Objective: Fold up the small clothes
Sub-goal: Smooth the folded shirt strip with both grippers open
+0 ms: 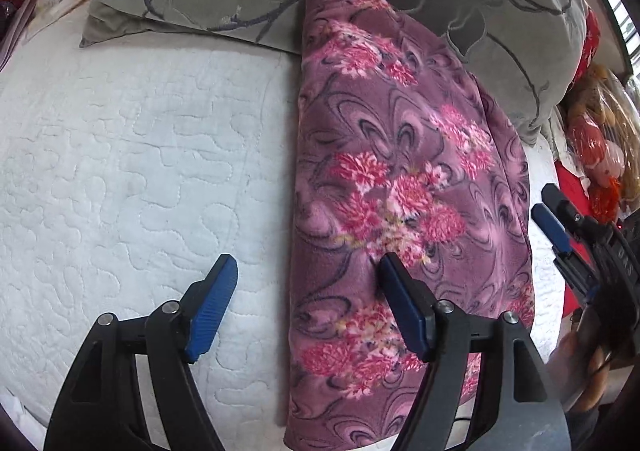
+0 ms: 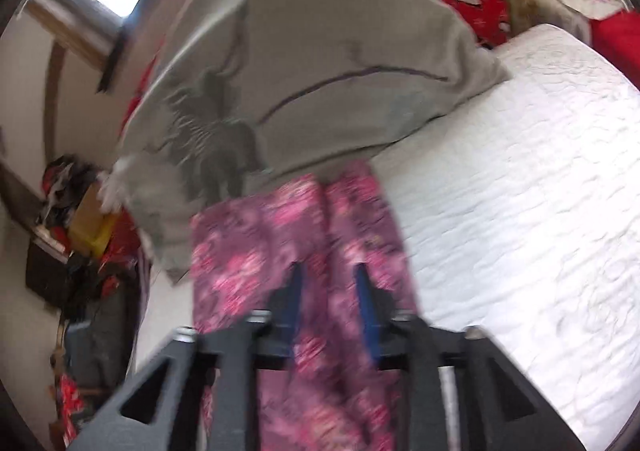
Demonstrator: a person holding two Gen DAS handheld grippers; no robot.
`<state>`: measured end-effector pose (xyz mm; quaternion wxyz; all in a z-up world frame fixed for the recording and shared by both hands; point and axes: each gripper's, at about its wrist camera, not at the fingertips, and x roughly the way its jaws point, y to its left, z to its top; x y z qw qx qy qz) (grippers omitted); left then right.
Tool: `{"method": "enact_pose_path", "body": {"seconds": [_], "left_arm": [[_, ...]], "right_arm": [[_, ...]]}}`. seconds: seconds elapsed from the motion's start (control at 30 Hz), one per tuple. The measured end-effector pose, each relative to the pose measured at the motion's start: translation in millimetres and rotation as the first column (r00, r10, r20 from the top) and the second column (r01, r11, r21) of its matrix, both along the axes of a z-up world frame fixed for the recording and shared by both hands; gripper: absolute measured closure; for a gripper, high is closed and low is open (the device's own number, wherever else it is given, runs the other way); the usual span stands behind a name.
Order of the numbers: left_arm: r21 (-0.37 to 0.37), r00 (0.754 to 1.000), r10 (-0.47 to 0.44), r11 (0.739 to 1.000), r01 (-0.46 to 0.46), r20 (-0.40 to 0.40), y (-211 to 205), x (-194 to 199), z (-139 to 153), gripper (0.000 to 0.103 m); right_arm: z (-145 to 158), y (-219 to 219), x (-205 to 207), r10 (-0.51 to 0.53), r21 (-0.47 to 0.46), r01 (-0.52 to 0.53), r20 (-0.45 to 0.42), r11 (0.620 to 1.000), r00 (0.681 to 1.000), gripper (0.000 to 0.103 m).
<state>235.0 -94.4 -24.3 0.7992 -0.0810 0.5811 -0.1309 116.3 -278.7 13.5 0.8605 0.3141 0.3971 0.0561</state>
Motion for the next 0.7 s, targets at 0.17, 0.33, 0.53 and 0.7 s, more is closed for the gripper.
{"method": "enact_pose_path", "body": {"seconds": [0.17,0.33,0.53,0.7], "left_arm": [[0.025,1.0,-0.01,1.0,0.01,-0.006,-9,2,4,0.03],[0.015,1.0,-0.003,1.0,0.003,0.005,-7,-7,4,0.021],[-0.057,1.0,0.006,0.998,-0.007,-0.024,19,-2,6,0.021],[-0.102,0.999,0.032,0.994,-0.036,-0.041,22,21,10,0.021]], "right_arm": [[2,38,16,0.115,-0.149,-0.128,-0.094,0.98,0.989,0.093],[31,32,-9,0.08,-0.173,-0.064,0.086,0.983,0.993,0.094],[4,17,-2,0.044,-0.157,-0.053,-0.063,0.986,0.997,0.084],[16,13,32,-0.006,-0.151,-0.001,-0.045,0.988,0.999,0.064]]}}
